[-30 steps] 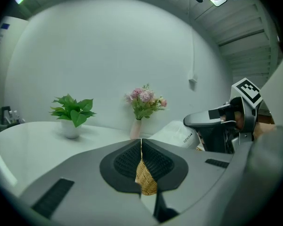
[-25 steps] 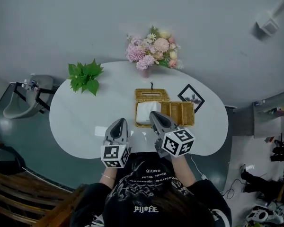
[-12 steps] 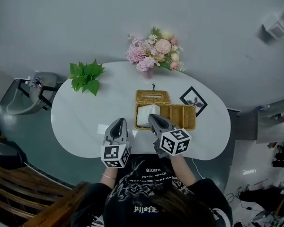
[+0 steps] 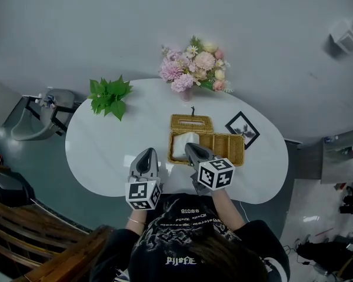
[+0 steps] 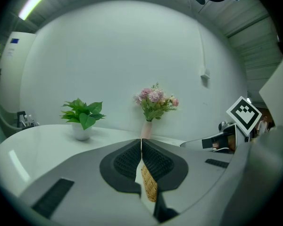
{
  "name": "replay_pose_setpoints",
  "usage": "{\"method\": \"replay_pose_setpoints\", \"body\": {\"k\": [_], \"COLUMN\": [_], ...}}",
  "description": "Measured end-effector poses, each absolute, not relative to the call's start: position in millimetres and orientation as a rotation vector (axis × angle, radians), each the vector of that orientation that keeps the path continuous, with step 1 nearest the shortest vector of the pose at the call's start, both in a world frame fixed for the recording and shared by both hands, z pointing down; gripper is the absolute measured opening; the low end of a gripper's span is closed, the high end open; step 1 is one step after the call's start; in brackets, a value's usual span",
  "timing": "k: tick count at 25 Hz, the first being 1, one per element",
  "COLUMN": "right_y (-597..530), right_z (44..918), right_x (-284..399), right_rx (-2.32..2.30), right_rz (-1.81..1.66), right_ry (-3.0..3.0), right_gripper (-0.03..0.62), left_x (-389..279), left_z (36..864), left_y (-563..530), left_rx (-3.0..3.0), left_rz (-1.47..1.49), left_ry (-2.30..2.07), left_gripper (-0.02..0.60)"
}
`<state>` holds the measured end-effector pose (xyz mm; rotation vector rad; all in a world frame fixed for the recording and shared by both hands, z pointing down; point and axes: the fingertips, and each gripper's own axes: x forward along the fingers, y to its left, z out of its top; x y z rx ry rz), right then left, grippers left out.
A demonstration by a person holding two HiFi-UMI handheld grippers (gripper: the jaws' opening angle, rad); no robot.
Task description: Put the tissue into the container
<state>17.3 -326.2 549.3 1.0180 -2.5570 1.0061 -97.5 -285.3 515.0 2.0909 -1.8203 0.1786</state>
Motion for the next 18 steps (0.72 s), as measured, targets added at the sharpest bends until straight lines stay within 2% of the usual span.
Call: {"method": "replay_pose_setpoints", "body": {"k": [18], "right_y": [-327], "right_z": [567], "right_x": [32], "right_rx": [1.149], "right_rz": [1.054], "right_ry": [-2.364], "right_gripper": [0.028], "left_x": [-90], "left_z": [517], "left_y": [-287], "left_rx": [2.092], "left_rz": [0.112], "left_ry": [-1.774], "left_gripper": [0.026]}}
